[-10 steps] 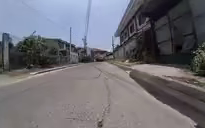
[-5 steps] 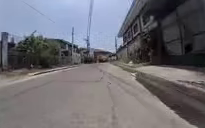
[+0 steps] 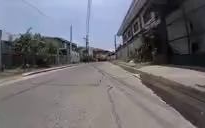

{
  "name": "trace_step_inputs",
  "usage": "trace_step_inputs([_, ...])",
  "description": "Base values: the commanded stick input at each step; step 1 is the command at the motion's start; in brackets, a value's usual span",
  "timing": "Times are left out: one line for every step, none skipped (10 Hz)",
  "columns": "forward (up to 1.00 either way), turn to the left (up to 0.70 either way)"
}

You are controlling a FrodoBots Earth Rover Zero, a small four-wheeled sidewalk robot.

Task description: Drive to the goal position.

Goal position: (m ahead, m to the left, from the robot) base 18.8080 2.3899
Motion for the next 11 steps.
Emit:
trace_step_inputs([1.00,0.00])
trace_step_inputs([1.00,0.00])
trace_step_inputs([1.00,0.00])
trace_step_inputs([1.00,0.00])
trace_step_inputs([1.00,0.00])
trace_step_inputs([1.00,0.00])
trace_step_inputs([1.00,0.00])
trace_step_inputs([1.00,0.00])
trace_step_inputs([1.00,0.00])
trace_step_inputs([1.00,0.00])
trace_step_inputs([1.00,0.00])
